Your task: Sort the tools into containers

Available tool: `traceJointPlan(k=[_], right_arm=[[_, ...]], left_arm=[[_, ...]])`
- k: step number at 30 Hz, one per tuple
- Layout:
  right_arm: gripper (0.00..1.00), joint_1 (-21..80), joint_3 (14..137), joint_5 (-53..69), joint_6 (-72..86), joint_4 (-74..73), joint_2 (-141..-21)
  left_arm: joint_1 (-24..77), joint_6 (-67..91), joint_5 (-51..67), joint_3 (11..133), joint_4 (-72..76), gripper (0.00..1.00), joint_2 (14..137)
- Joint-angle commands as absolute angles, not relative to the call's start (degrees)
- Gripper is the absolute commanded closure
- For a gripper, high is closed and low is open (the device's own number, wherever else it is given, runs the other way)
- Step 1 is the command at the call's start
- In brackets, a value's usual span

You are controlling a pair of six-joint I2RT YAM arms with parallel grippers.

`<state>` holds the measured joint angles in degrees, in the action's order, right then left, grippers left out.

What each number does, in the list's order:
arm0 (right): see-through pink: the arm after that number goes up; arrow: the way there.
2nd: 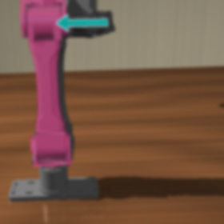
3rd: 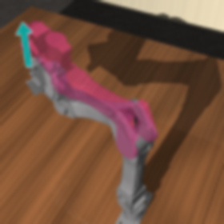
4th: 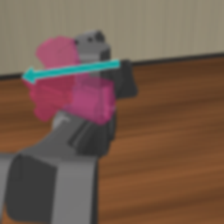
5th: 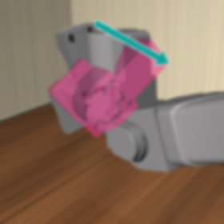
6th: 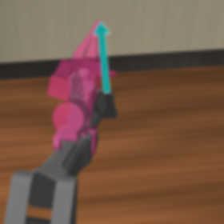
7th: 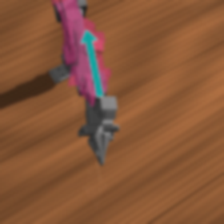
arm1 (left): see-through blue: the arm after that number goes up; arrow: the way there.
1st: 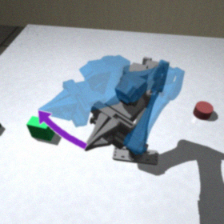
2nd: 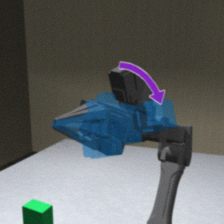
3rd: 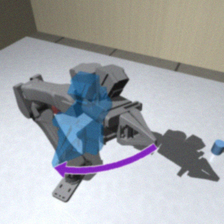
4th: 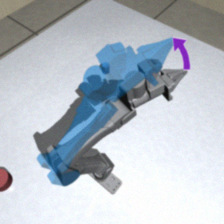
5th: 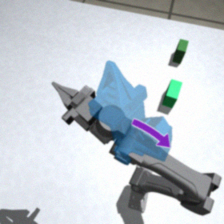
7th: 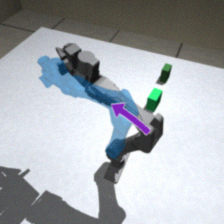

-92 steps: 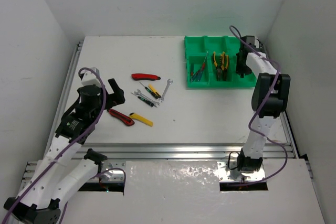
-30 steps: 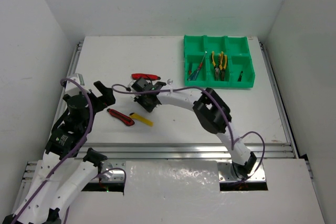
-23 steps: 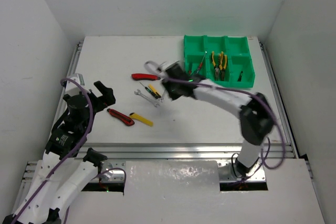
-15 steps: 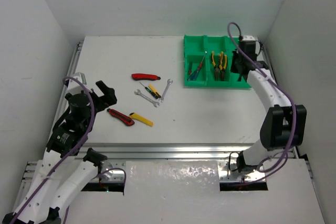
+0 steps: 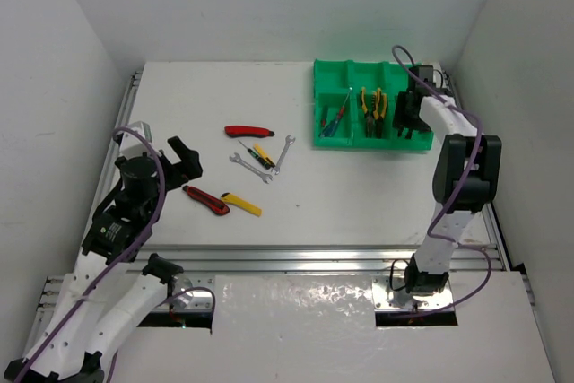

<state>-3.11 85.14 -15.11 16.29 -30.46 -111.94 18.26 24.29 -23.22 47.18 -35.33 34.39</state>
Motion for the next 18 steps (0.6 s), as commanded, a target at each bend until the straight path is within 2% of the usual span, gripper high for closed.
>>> traceJointPlan(k=[1, 5, 10, 13, 15, 18], right_arm=[[0.24, -3.4, 90.0, -15.7, 18.3, -32.0, -109.2], [0.24, -1.1, 86.2, -12.2, 19.7, -29.6, -103.1], [0.28, 15.7, 75.6, -0.4, 14.2, -16.9, -95.0], [0.37, 23.8, 76.2, 5.8, 12.8, -15.0, -98.9], [0.47, 29.8, 80.2, 3.8, 11.3, -16.6, -105.5], [0.48, 35.7, 87.2, 0.1, 8.1, -19.3, -114.4]], left_arm=[[17.5, 23.5, -22.1, 47.6, -32.4, 0.0, 35.3], [17.5, 23.5, -22.2, 47.6, -32.4, 0.0, 35.3], [17.4, 23.7, -22.9, 47.8, -32.7, 0.0, 35.1], [17.4, 24.0, -23.6, 47.8, -33.0, 0.0, 34.8], [17.3, 24.1, -23.9, 47.8, -33.0, 0.0, 34.5], [17.4, 24.1, -23.9, 47.8, -33.0, 0.0, 34.4]])
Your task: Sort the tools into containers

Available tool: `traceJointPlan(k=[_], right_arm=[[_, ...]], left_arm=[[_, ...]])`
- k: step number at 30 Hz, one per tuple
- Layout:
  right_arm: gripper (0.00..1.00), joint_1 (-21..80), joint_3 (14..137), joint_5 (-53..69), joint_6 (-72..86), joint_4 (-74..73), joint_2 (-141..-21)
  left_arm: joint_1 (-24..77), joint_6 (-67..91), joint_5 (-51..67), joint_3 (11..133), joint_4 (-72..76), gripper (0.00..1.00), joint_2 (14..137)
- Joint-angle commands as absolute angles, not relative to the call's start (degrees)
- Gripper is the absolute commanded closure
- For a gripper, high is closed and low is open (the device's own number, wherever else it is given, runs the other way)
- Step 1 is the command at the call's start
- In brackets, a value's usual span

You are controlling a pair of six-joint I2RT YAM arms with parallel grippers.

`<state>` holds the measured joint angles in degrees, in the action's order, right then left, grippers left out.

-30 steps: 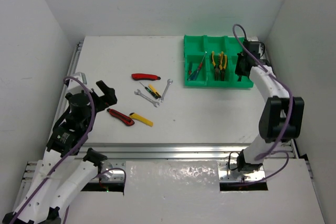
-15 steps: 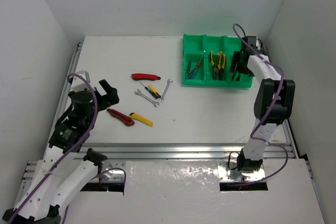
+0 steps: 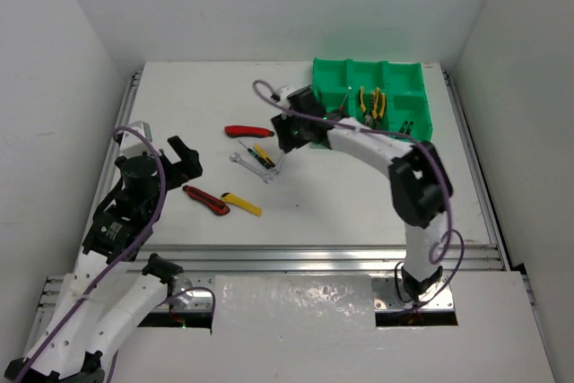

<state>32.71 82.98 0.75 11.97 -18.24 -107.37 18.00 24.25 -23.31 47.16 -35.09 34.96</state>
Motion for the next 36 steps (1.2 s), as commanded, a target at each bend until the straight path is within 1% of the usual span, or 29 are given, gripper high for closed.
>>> traceJointPlan(k=[1, 2, 4, 6, 10, 16, 18, 22, 29, 32, 33, 35, 36], right_arm=[[0.49, 36.6, 88.7, -0.8, 7.8, -19.9, -116.2], [0.5, 37.8, 91.7, -0.7, 7.8, -20.2, -119.5], [0.55, 38.9, 95.9, -0.4, 7.9, -21.3, -122.2], [0.57, 40.7, 98.7, -0.8, 7.5, -22.4, -125.8], [0.58, 42.5, 104.0, -1.5, 7.4, -25.3, -129.5], [0.58, 44.6, 104.9, -6.1, 7.6, -24.8, -130.3], [0.58, 44.9, 105.4, -5.8, 7.6, -25.1, -130.8], [0.58, 45.0, 110.8, -5.8, 7.6, -28.0, -134.4], [0.64, 45.4, 116.0, -4.3, 7.5, -30.1, -140.4], [0.69, 45.6, 117.3, -5.0, 7.5, -31.2, -142.7], [0.72, 45.8, 117.1, -5.2, 7.5, -31.2, -142.8], [0.81, 46.1, 116.5, -5.7, 7.3, -30.9, -142.4], [0.88, 46.2, 115.8, -5.8, 7.3, -30.4, -141.9]], left_arm=[[17.3, 24.1, -23.8, 47.8, -33.0, 0.0, 34.4], [17.2, 24.0, -23.6, 47.7, -32.9, 0.0, 34.5], [17.2, 24.0, -23.5, 47.7, -32.8, 0.0, 34.5], [17.1, 23.9, -23.2, 47.8, -32.8, 0.0, 34.5], [17.1, 23.7, -22.7, 47.6, -32.6, 0.0, 34.4], [17.1, 23.5, -22.2, 47.6, -32.4, 0.0, 33.7], [17.1, 23.5, -22.1, 47.6, -32.4, 0.0, 33.6], [17.1, 23.4, -21.9, 47.5, -32.3, 0.0, 33.4], [17.1, 23.1, -21.4, 47.5, -32.2, 0.0, 33.2], [17.1, 23.1, -21.1, 47.5, -32.2, 0.0, 33.2], [17.1, 23.0, -21.1, 47.5, -32.2, 0.0, 33.2], [17.1, 23.0, -21.0, 47.5, -32.1, 0.0, 33.2], [17.1, 23.0, -20.9, 47.5, -32.1, 0.0, 33.2]])
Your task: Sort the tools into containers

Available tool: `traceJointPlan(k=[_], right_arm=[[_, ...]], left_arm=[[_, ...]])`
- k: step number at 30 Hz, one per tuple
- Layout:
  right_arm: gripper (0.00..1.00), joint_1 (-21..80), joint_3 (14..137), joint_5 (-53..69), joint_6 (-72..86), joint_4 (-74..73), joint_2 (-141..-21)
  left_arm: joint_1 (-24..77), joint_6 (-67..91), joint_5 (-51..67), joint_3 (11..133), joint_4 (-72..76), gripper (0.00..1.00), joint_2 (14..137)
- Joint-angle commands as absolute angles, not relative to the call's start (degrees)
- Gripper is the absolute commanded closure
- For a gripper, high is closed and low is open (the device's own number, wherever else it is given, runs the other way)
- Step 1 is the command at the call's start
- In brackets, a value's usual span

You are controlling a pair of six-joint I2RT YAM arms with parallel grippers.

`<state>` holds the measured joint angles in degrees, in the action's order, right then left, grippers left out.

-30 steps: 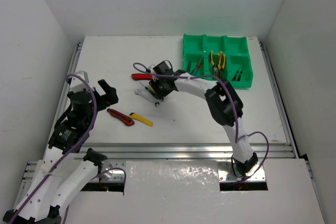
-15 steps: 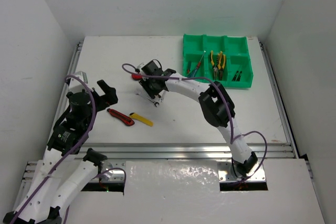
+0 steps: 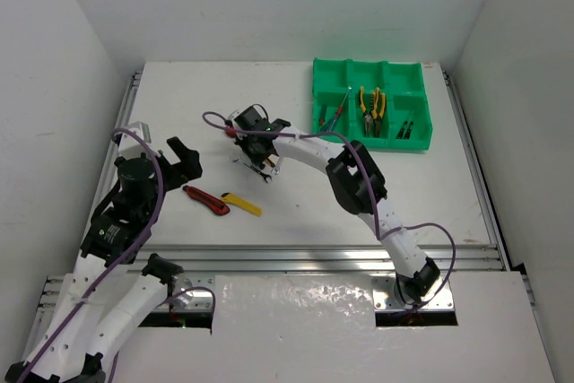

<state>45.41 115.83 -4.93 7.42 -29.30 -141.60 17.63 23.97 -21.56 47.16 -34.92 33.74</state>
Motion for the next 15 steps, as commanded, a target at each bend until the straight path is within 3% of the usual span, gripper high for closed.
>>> traceJointPlan(k=[1, 7, 11, 15], right_arm=[[0.92, 46.5, 115.4, -6.0, 7.2, -30.1, -141.4], [0.94, 47.3, 108.6, -5.4, 8.3, -25.8, -128.9], [0.94, 45.2, 91.5, -10.2, 10.4, -18.0, -111.6], [0.94, 31.0, 77.3, -13.3, 17.1, -17.4, -94.2]], left_arm=[[17.1, 22.9, -20.9, 47.5, -32.1, 0.0, 33.2], [17.1, 23.1, -21.3, 47.5, -32.2, 0.0, 33.0], [17.1, 23.2, -21.6, 47.5, -32.3, 0.0, 32.8], [17.2, 23.3, -21.4, 47.3, -32.3, 0.0, 32.9]])
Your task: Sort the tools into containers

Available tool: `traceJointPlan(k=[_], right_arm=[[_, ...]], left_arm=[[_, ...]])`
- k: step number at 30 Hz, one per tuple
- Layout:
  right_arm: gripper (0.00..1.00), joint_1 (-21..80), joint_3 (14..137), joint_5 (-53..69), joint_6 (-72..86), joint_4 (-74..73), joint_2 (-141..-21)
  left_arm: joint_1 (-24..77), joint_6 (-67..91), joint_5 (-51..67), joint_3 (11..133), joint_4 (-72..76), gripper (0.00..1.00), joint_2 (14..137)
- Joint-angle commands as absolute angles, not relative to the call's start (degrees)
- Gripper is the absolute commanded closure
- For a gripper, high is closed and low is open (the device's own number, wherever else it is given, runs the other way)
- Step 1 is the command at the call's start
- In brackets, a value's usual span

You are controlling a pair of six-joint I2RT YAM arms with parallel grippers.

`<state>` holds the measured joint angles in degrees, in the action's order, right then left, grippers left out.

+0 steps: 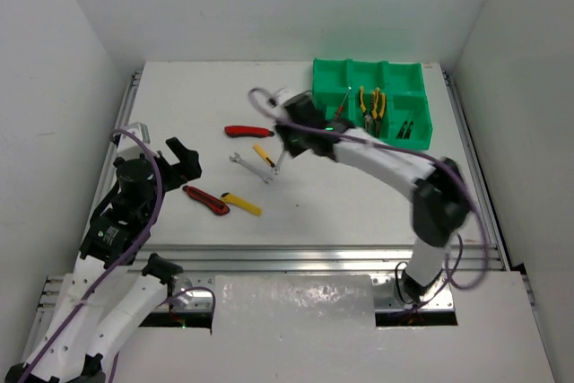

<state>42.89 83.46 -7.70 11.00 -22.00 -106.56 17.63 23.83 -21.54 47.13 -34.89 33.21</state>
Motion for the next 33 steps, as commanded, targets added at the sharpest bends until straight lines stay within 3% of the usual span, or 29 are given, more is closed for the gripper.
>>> traceJointPlan(k=[1, 6, 11, 14, 17, 21, 28, 33], right_arm=[[0.94, 27.5, 75.0, -14.1, 18.9, -17.7, -92.0], [0.94, 3.3, 66.4, -11.5, 26.9, -17.5, -86.2], [0.92, -5.2, 75.2, -9.8, 26.5, -20.2, -96.3], [0.9, -6.1, 81.6, -10.1, 25.8, -22.4, -103.1], [0.8, -6.1, 88.3, -11.3, 25.2, -26.4, -108.7], [0.35, -6.2, 90.4, -12.3, 26.2, -28.6, -109.8], [0.31, -3.9, 84.7, -4.9, 27.9, -24.9, -99.5], [0.31, 11.5, 72.4, 10.0, 21.5, -14.9, -88.6]], left_arm=[[17.3, 23.2, -21.2, 47.4, -32.2, 0.0, 33.0], [17.2, 23.0, -20.3, 47.3, -31.8, 0.0, 34.1], [17.1, 22.9, -20.5, 47.4, -32.0, 0.0, 34.9], [17.1, 23.1, -20.8, 47.3, -32.1, 0.0, 34.9], [17.1, 23.0, -20.8, 47.4, -32.2, 0.0, 35.2], [17.1, 22.9, -20.3, 47.5, -32.1, 0.0, 36.3], [17.1, 22.8, -20.6, 47.6, -32.1, 0.0, 36.9], [17.1, 23.3, -21.5, 47.6, -32.3, 0.0, 36.5]])
